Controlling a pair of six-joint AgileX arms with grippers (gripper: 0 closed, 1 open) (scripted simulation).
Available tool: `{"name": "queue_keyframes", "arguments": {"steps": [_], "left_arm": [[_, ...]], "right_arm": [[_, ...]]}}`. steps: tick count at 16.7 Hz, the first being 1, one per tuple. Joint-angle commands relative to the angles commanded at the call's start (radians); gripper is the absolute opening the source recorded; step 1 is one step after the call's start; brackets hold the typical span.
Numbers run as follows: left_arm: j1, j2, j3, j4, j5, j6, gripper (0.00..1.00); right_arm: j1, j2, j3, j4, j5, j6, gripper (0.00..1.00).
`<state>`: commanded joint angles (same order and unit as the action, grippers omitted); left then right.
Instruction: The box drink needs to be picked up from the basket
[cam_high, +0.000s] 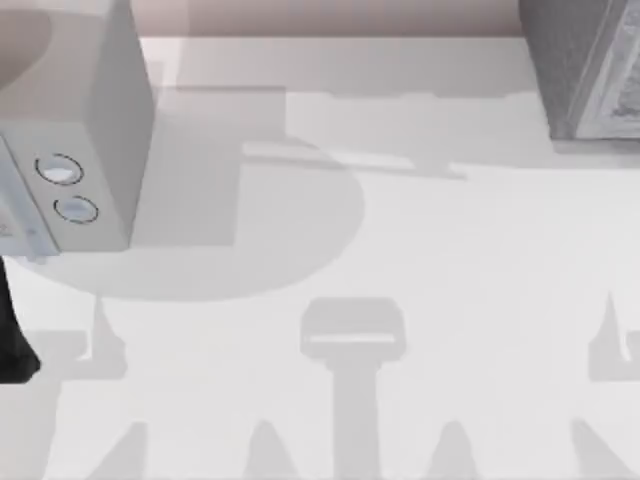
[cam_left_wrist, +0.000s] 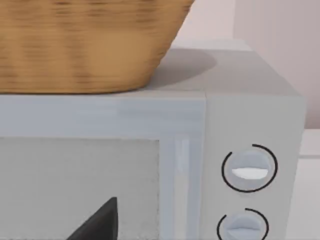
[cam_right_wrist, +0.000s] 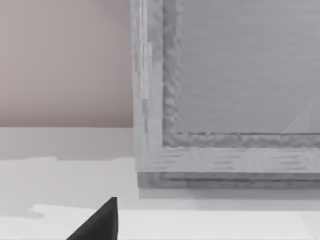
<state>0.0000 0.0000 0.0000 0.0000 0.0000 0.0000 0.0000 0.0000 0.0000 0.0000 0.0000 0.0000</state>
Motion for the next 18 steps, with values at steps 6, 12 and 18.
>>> {"name": "queue_keyframes", "arguments": {"steps": [6, 12, 18], "left_arm": [[0.028, 0.098, 0.055, 0.027, 0.031, -0.003, 1.00], [0.131, 0.435, 0.292, 0.157, 0.148, 0.004, 1.00], [0.264, 0.873, 0.587, 0.319, 0.290, 0.012, 1.00]], "right_arm": [[0.000, 0.000, 0.000, 0.000, 0.000, 0.000, 1.00], [0.000, 0.000, 0.000, 0.000, 0.000, 0.000, 1.00], [0.000, 0.000, 0.000, 0.000, 0.000, 0.000, 1.00]]}}
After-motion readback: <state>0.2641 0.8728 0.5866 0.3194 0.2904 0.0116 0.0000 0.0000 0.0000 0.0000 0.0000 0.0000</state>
